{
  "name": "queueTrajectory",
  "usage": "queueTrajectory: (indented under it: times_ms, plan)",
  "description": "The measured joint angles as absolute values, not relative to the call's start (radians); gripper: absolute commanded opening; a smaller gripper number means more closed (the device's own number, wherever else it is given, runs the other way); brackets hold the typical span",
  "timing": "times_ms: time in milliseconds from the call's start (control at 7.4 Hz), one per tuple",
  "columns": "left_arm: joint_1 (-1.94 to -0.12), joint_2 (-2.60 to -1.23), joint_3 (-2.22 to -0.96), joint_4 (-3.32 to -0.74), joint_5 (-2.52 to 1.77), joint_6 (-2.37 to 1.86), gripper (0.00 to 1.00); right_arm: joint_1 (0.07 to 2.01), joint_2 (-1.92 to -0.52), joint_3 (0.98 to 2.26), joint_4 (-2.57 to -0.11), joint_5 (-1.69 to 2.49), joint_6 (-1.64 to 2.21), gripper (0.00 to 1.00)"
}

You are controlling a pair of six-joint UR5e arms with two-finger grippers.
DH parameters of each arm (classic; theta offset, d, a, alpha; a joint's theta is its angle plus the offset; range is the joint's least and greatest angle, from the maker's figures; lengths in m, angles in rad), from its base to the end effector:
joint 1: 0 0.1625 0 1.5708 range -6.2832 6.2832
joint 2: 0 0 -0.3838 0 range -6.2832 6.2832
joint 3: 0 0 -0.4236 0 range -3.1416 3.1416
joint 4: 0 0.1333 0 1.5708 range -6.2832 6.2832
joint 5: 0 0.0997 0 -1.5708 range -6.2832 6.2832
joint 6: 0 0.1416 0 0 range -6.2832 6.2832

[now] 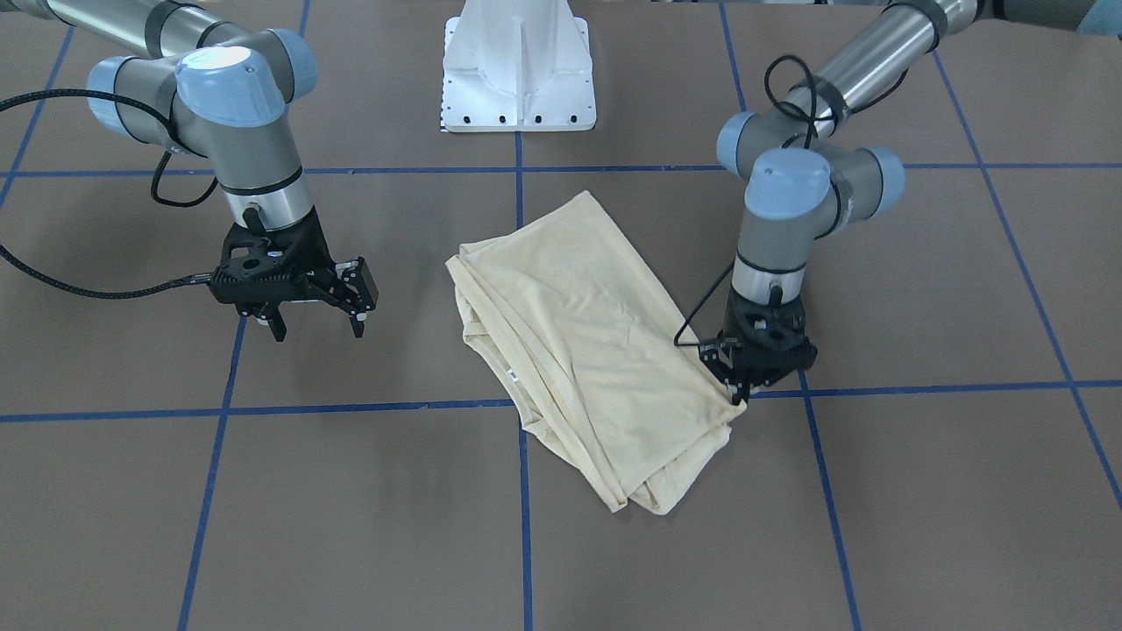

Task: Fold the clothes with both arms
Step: 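Grasp the shirt edge with the left gripper and rotate it upright, then move the right gripper to the shirt's side edge nearest it and grasp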

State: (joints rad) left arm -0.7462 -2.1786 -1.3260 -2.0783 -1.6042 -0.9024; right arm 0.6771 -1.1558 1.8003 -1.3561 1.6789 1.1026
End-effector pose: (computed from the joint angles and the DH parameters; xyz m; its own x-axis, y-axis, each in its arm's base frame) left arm 0.4911 -0.6291 0.3421 0.7802 0.1222 -0.6134 0.2245 0.8607 0.4570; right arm -0.4444 -0.5087 0.2757 0.7066 -0.0077 0.7076 -0.2693 0.9218 0.2789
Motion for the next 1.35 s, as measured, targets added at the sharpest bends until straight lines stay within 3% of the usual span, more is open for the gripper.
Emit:
queueTrajectory:
  times_ms: [135, 406, 676, 811, 1082, 1352]
  plan:
    - [-0.784, -2.282, -1.162, -2.153, -1.618, -0.861, 0.98, 0.674, -1.155, 1.801, -1.356, 1.678, 1.104, 1.00]
    - [-0.822, -2.358, -1.018, -2.266, -1.645, -0.804, 1.00, 0.665, -1.149, 1.801, -1.356, 1.677, 1.121, 1.00]
    - [-0.838, -2.293, -1.102, -2.295, -1.716, -0.760, 1.00, 0.621, -1.093, 1.782, -1.365, 1.660, 1.224, 0.96]
    - [-0.842, -2.236, -1.174, -2.297, -1.753, -0.754, 1.00, 0.582, -1.032, 1.741, -1.370, 1.626, 1.309, 0.89]
    - [-0.845, -2.160, -1.265, -2.298, -1.776, -0.754, 1.00, 0.491, -0.896, 1.602, -1.373, 1.532, 1.463, 0.52]
    - [-0.845, -2.142, -1.287, -2.298, -1.779, -0.762, 1.00, 0.429, -0.813, 1.490, -1.370, 1.472, 1.559, 0.46]
